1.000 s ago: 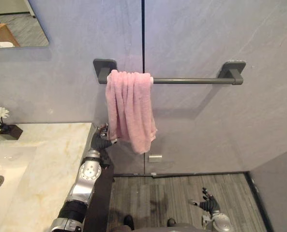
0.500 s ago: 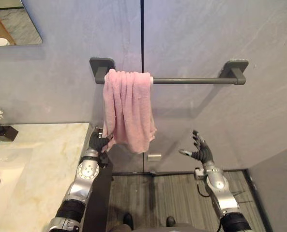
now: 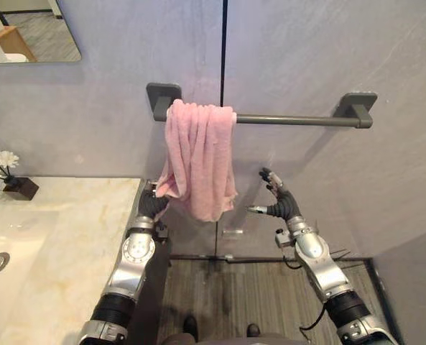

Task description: Organize washtable

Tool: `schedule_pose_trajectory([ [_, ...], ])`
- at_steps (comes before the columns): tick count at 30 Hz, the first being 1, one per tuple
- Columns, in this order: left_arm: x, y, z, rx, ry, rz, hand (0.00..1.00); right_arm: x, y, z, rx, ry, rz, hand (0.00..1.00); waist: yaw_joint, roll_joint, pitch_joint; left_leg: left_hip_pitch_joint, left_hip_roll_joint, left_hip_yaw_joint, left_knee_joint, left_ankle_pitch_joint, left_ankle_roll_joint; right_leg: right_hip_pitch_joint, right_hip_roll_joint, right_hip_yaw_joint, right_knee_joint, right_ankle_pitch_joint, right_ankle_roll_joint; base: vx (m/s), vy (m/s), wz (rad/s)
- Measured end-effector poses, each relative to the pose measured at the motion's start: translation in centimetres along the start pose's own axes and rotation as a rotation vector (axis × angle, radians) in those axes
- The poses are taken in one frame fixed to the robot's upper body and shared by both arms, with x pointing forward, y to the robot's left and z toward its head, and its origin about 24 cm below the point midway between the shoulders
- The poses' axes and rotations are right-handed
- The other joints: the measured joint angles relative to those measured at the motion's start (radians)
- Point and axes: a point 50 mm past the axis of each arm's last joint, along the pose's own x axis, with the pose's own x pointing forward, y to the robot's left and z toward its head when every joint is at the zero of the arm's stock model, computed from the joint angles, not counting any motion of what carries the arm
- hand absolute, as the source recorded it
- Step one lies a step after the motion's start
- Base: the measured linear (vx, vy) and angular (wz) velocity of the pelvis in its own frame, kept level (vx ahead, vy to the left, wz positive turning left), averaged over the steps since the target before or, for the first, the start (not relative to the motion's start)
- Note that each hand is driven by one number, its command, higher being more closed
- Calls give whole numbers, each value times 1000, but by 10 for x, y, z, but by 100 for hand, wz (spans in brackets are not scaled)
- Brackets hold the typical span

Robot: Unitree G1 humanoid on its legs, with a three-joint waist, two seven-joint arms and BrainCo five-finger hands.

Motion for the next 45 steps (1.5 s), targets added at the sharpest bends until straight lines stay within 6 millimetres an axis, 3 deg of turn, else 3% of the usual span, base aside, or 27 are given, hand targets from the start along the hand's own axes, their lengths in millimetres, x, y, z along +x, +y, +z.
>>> schedule_pose_trajectory([
  [7,1,-10,7,-35,-26,-12,100,18,24,7,-18,-18,110,0,8,0,0,-24,0,-29,0,16,-1,-13,1,-27,5,0,0,-31,-17,12],
  [8,1,-12,8,-35,-29,-19,100,19,26,6,-19,-13,117,100,12,0,0,-26,0,-32,0,17,-2,-14,1,-29,5,0,-1,-29,-20,10],
  [10,0,-20,9,-44,-32,-43,100,23,34,3,-21,7,142,100,26,0,0,-27,0,-42,0,21,-2,-10,1,-40,5,0,-1,-23,-17,14],
  [22,1,-25,11,-73,-34,-54,100,28,44,-3,-11,55,140,100,34,0,0,-45,0,-82,-1,40,-4,-12,2,-77,14,-1,-3,-39,-11,10],
  [29,1,-25,11,-72,-34,-54,100,31,26,-3,4,55,67,100,29,0,0,-46,0,-79,-1,42,-3,-13,2,-75,14,0,-5,-2,-2,0],
  [37,2,-19,12,-74,-39,-34,100,13,-18,-12,20,73,-105,100,27,0,0,-38,2,-60,-1,41,-4,-13,3,-60,13,2,-6,-11,-8,-5],
  [40,1,-22,18,-98,-60,-39,100,11,-25,-4,30,32,-136,100,21,0,0,-35,7,-49,-1,41,-3,-14,5,-47,8,10,-6,-37,-10,-14],
  [45,0,-28,19,-169,-54,-66,100,5,-31,-9,41,46,-171,100,22,0,0,-32,15,-46,-3,41,-4,-14,8,-42,7,12,-6,-36,-8,-3],
])
